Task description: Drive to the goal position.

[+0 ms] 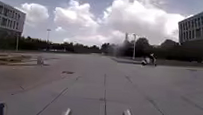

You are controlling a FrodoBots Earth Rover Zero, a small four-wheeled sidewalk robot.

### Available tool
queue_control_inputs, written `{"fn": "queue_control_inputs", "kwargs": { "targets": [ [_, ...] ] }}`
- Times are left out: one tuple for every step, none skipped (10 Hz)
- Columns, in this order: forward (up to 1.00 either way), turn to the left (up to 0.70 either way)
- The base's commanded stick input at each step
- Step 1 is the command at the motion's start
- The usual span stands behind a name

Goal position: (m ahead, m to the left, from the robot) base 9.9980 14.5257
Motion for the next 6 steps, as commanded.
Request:
{"fn": "queue_control_inputs", "kwargs": {
  "targets": [
    [0.7,0.0],
    [0.7,0.0],
    [0.7,0.0],
    [0.7,0.0],
    [0.7,0.0],
    [0.7,0.0]
  ]
}}
